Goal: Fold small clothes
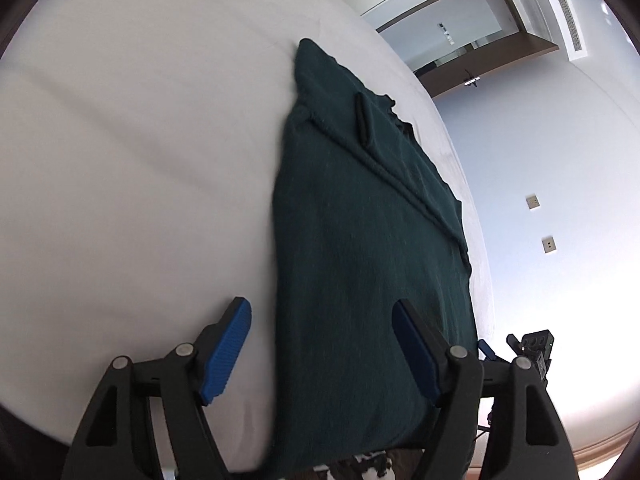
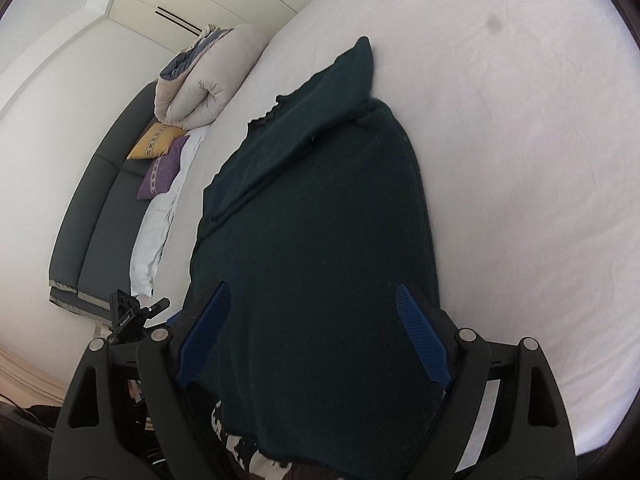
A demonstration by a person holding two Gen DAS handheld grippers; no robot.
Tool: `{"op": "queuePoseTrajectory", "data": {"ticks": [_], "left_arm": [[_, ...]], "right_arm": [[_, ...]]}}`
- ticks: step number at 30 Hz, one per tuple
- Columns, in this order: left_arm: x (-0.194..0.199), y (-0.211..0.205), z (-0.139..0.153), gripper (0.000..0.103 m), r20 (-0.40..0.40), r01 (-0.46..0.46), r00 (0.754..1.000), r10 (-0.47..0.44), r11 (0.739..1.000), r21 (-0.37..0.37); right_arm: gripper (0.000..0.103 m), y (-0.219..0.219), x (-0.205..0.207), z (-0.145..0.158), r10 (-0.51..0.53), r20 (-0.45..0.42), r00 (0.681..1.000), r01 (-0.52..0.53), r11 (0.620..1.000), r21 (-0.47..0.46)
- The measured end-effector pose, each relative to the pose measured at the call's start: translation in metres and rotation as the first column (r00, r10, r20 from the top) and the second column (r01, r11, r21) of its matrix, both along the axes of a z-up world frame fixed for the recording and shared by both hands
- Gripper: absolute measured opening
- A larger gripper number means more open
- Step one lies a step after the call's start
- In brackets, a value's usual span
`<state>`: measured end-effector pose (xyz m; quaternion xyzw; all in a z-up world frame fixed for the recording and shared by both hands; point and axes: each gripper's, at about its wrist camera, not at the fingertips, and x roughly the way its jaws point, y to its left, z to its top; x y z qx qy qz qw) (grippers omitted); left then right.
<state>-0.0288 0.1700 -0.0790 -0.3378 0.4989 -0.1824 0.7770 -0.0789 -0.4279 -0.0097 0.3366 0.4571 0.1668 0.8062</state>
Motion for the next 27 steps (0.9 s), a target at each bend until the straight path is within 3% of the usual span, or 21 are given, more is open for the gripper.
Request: {"op": "queuePoseTrajectory", "data": {"ticks": [4, 10, 13, 21, 25, 27], "left_arm": [[-0.041, -0.004, -0.004, 0.074, -0.046, 0.005, 0.999, -0.007, 0.999, -0.044], [-0.080, -0.021, -0.027, 0.070, -0.134, 0.070, 0.988, -0.075, 0.997, -0.044], [-0.079, -0.020, -0.046, 0.061, -0.188, 0.048, 0.981, -0.055, 0.998, -0.044], [-0.076, -0.026, -0.050, 0.061, -0.203, 0.062, 0.977, -0.067, 0.998, -0.033], [-0.078, -0.026, -0.049, 0.048, -0.210, 0.062, 0.976, -0.065, 0.998, -0.019], [-0.079, -0.024, -0.048, 0.033, -0.207, 0.063, 0.976, -0.070, 0.997, -0.041]], "right_arm": [[0.085, -0.011, -0.039, -0.012, 0.000, -0.025, 1.000, 0.001, 1.000, 0.026], [0.085, -0.016, -0.072, -0.017, 0.032, -0.029, 0.999, -0.030, 0.998, 0.052], [0.085, -0.015, -0.082, -0.018, 0.056, -0.037, 0.998, -0.054, 0.997, 0.057], [0.085, -0.022, -0.101, -0.020, 0.073, -0.060, 0.996, -0.068, 0.995, 0.079], [0.085, -0.021, -0.103, -0.018, 0.089, -0.064, 0.994, -0.084, 0.993, 0.077], [0.085, -0.021, -0.106, -0.017, 0.097, -0.073, 0.993, -0.092, 0.993, 0.070]]}}
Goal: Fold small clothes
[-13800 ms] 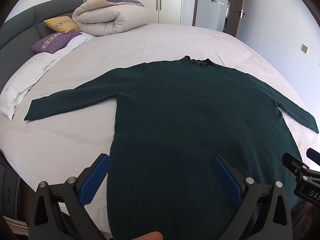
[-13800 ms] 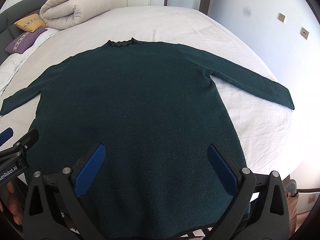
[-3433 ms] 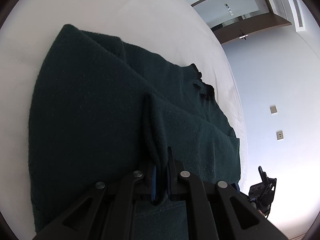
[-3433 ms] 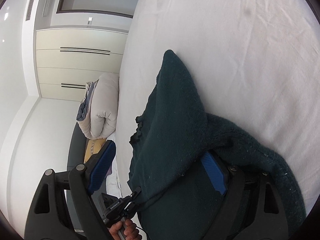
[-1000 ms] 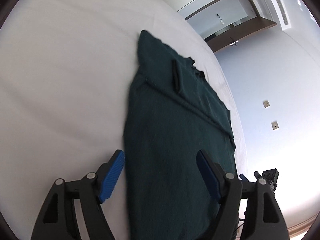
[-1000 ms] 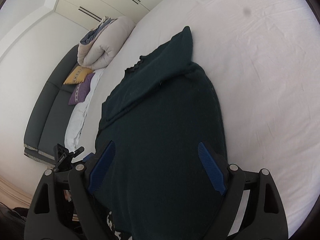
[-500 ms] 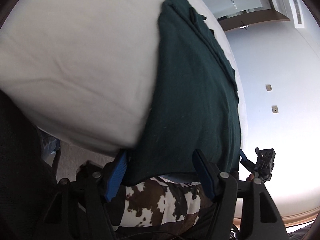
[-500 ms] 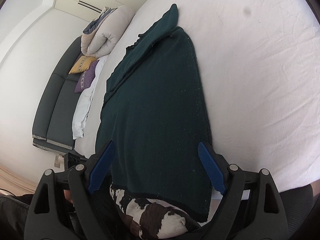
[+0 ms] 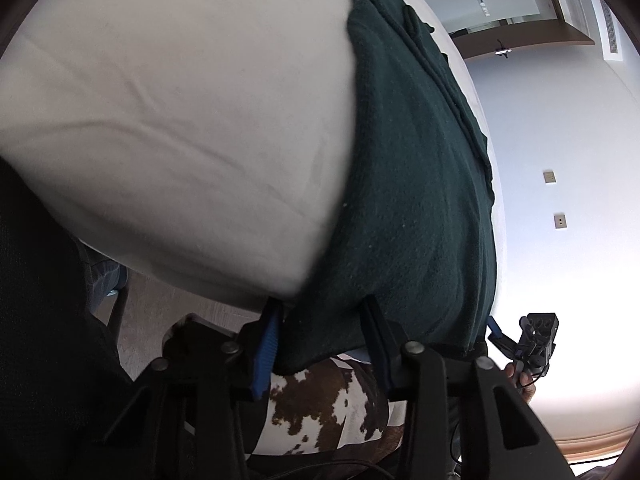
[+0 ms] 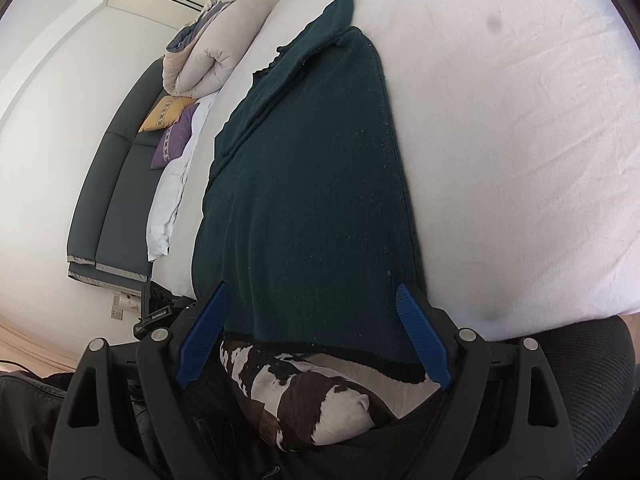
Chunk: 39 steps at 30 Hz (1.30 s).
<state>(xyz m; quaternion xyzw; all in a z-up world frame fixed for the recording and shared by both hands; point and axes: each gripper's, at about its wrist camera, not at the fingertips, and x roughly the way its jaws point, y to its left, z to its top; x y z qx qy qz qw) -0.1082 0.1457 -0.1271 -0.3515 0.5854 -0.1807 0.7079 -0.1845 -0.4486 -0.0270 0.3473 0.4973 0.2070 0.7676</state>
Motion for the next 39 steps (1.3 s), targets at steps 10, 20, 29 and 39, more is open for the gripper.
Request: {"op": "queuePoseTrajectory", "data": {"ticks": [10, 20, 29, 39], "left_arm": [[0.001, -0.002, 0.016, 0.011, 0.044, 0.020, 0.999, -0.018, 0.999, -0.048], [-0.001, 0.004, 0.023, 0.011, 0.064, 0.020, 0.998, -0.015, 0.997, -0.074], [0.000, 0.009, 0.028, 0.011, 0.077, 0.018, 0.997, -0.011, 0.996, -0.092], [-0.001, 0.009, 0.026, 0.011, 0.070, 0.020, 0.998, -0.012, 0.993, -0.112]], "right_arm": [[0.081, 0.005, 0.002, -0.004, 0.035, -0.081, 0.996, -0.039, 0.998, -0.050], [0.039, -0.018, -0.003, -0.020, -0.093, -0.226, 0.970, 0.085, 0.995, -0.043], [0.051, -0.019, 0.008, -0.020, -0.060, -0.302, 0.951, 0.009, 0.986, -0.167], [0.035, -0.002, 0.012, -0.028, 0.068, -0.248, 0.966, -0.087, 0.994, -0.063]]}}
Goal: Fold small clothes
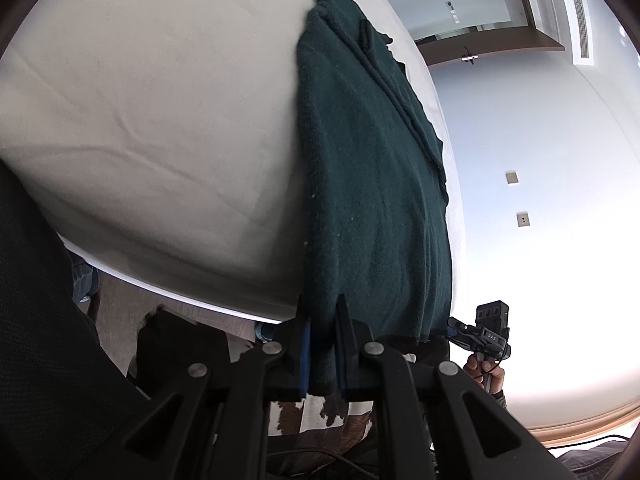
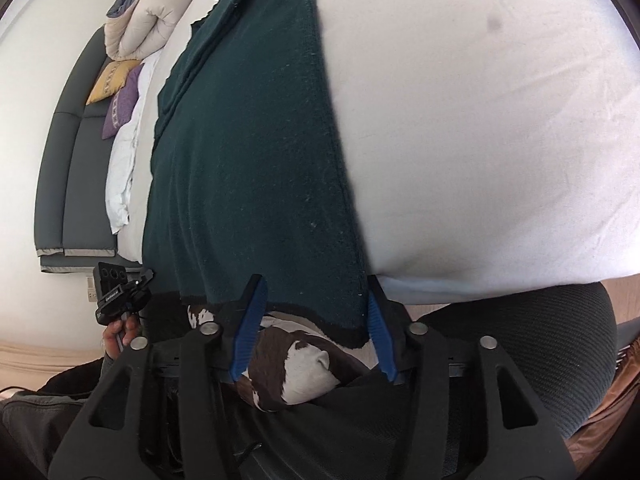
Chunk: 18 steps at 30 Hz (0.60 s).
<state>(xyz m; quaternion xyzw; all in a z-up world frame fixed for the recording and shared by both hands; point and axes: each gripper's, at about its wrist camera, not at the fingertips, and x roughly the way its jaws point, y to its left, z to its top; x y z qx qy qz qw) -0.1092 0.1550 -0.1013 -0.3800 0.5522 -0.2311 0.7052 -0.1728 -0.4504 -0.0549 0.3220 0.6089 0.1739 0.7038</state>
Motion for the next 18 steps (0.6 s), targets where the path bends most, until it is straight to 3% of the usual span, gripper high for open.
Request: {"op": "queuePoseTrajectory", "data": {"ticks": [3, 4, 7, 11, 18], "left_arm": [[0.001, 0.002, 0.004, 0.011, 0.012, 0.003, 1.000, -0.003, 1.000, -0.014], [0.002, 0.002, 0.006, 0.011, 0.017, 0.003, 1.000, -0.002, 1.000, -0.022], [0.003, 0.005, 0.014, 0.010, 0.036, -0.007, 0.999, 0.010, 0.998, -0.063], [0.009, 0.018, 0.034, 0.010, 0.082, -0.050, 0.995, 0.063, 0.988, -0.149], [0.034, 0.043, 0.072, 0.005, 0.165, -0.116, 0.974, 0.159, 0.963, -0.243]], "right_arm": [[0.026, 0.004, -0.006, 0.009, 0.005, 0.059, 0.998, -0.006, 1.000, 0.019], [0.018, 0.006, -0.007, 0.012, 0.004, 0.080, 0.997, -0.006, 1.000, 0.018], [0.011, 0.009, -0.008, 0.024, -0.006, 0.139, 0.990, 0.004, 1.000, 0.016], [0.010, 0.018, -0.001, 0.054, -0.012, 0.267, 0.964, -0.001, 0.999, 0.048], [0.008, 0.031, 0.023, 0.109, -0.052, 0.477, 0.877, -0.015, 0.991, 0.135]]}}
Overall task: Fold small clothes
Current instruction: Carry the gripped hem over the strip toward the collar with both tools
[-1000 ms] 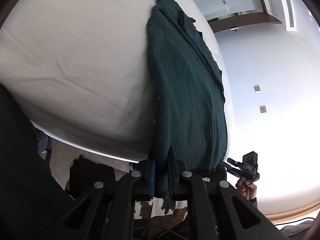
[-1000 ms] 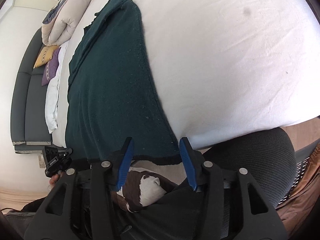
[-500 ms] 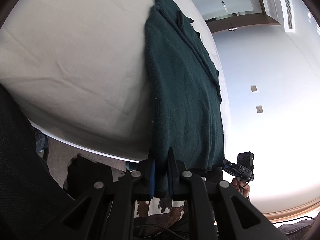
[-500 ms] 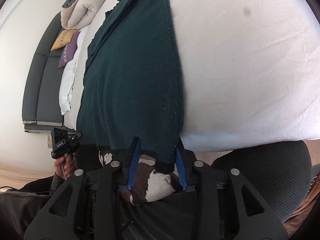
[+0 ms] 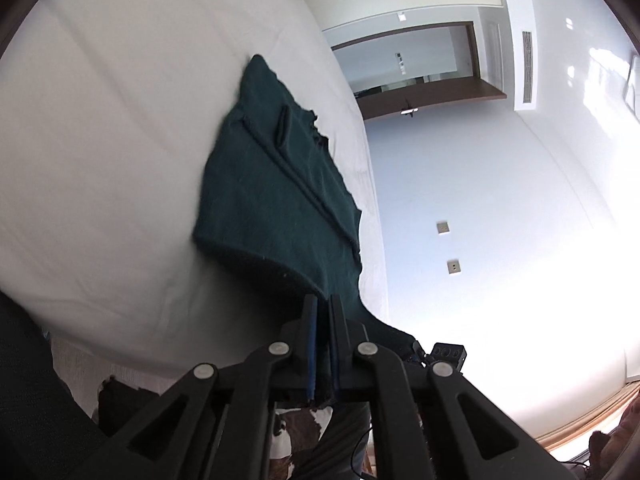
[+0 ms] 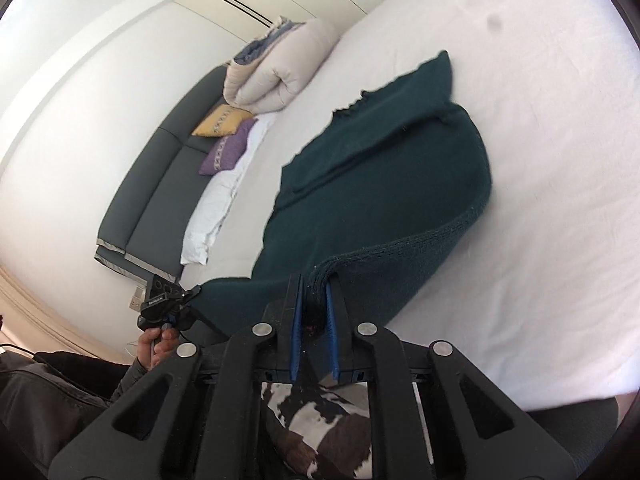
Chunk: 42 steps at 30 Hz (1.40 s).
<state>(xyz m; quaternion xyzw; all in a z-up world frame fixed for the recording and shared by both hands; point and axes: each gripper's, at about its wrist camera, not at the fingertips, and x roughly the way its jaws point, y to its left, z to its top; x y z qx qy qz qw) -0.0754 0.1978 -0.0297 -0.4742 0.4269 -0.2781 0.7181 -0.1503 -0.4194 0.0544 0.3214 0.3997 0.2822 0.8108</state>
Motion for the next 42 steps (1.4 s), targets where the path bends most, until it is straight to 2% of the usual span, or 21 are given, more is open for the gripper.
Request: {"op": "queuePoseTrajectory", "data": {"ticks": [2, 5, 8, 9, 10, 11, 12, 13, 14, 19, 20, 23, 26, 29, 31, 34, 36, 38, 41, 42], "left_arm": [[0.006, 0.005, 0.009, 0.000, 0.024, -0.018, 1.000, 0.018, 1.000, -0.008], [0.013, 0.012, 0.016, 0.000, 0.045, -0.038, 0.998, 0.039, 0.999, -0.006], [0.012, 0.016, 0.014, 0.000, 0.033, -0.044, 0.999, 0.043, 0.999, 0.019], [0.010, 0.016, 0.011, 0.001, 0.017, -0.045, 0.999, 0.044, 0.998, 0.054], [0.007, 0.015, 0.009, 0.007, -0.003, -0.043, 0.999, 0.043, 0.992, 0.119], [0.003, 0.014, 0.004, 0.035, -0.023, -0.037, 0.999, 0.042, 0.982, 0.183], [-0.003, 0.012, -0.002, 0.054, -0.044, -0.037, 0.998, 0.047, 0.976, 0.213], [-0.010, 0.011, -0.009, 0.083, -0.065, -0.044, 0.996, 0.059, 0.975, 0.220], [-0.017, 0.009, -0.016, 0.089, -0.083, -0.044, 0.995, 0.063, 0.974, 0.220], [-0.034, -0.014, -0.056, 0.086, -0.205, 0.057, 0.979, -0.004, 0.966, 0.253], [-0.033, -0.019, -0.061, 0.080, -0.223, 0.077, 0.975, -0.016, 0.961, 0.267], [-0.032, -0.039, -0.066, 0.072, -0.218, 0.128, 0.974, -0.055, 0.933, 0.335], [-0.029, -0.051, -0.081, 0.062, -0.236, 0.148, 0.970, -0.061, 0.917, 0.370], [-0.033, -0.047, -0.096, 0.059, -0.256, 0.124, 0.966, -0.040, 0.938, 0.323], [-0.035, -0.044, -0.100, 0.050, -0.263, 0.123, 0.964, -0.037, 0.940, 0.318], [-0.037, -0.041, -0.100, 0.046, -0.266, 0.120, 0.963, -0.041, 0.949, 0.290], [-0.038, -0.040, -0.100, 0.040, -0.264, 0.123, 0.963, -0.048, 0.953, 0.277], [-0.038, -0.040, -0.100, 0.024, -0.264, 0.128, 0.963, -0.056, 0.957, 0.261], [-0.038, -0.041, -0.095, 0.013, -0.253, 0.143, 0.964, -0.077, 0.957, 0.253], [-0.038, -0.042, -0.091, 0.012, -0.245, 0.146, 0.966, -0.082, 0.956, 0.254]], "right_arm": [[0.008, 0.004, 0.010, 0.007, -0.012, 0.024, 1.000, 0.012, 1.000, 0.003], [0.007, 0.010, 0.024, 0.013, -0.025, 0.039, 0.999, 0.025, 1.000, 0.005], [0.007, 0.014, 0.035, 0.016, -0.034, 0.047, 0.998, 0.034, 0.999, 0.015], [0.007, 0.013, 0.035, 0.016, -0.035, 0.044, 0.998, 0.034, 0.999, 0.022], [0.008, 0.015, 0.036, 0.016, -0.034, 0.044, 0.998, 0.033, 0.999, 0.025], [0.007, 0.015, 0.035, 0.015, -0.032, 0.044, 0.999, 0.031, 0.999, 0.027], [0.007, 0.015, 0.034, 0.013, -0.034, 0.038, 0.999, 0.033, 0.999, 0.030], [0.008, 0.013, 0.031, 0.009, -0.035, 0.033, 0.999, 0.034, 0.999, 0.038], [0.007, 0.011, 0.027, 0.007, -0.038, 0.029, 0.999, 0.037, 0.998, 0.045], [0.007, -0.009, 0.001, -0.006, -0.083, 0.017, 0.996, 0.081, 0.994, 0.079], [0.008, -0.014, -0.004, -0.008, -0.095, 0.013, 0.995, 0.093, 0.992, 0.089], [0.007, -0.026, -0.016, -0.015, -0.124, 0.001, 0.992, 0.123, 0.987, 0.100], [0.007, -0.032, -0.023, -0.021, -0.140, -0.006, 0.990, 0.140, 0.984, 0.113], [0.007, -0.036, -0.026, -0.028, -0.145, -0.014, 0.989, 0.146, 0.982, 0.120], [0.007, -0.036, -0.027, -0.032, -0.145, -0.018, 0.989, 0.146, 0.982, 0.118], [0.008, -0.037, -0.025, -0.036, -0.149, -0.025, 0.989, 0.151, 0.981, 0.122], [0.007, -0.038, -0.026, -0.038, -0.150, -0.028, 0.988, 0.153, 0.981, 0.122], [0.007, -0.039, -0.027, -0.038, -0.151, -0.029, 0.988, 0.154, 0.981, 0.120], [0.007, -0.040, -0.029, -0.038, -0.152, -0.030, 0.988, 0.155, 0.981, 0.116], [0.007, -0.040, -0.031, -0.037, -0.152, -0.028, 0.988, 0.154, 0.981, 0.115]]}}
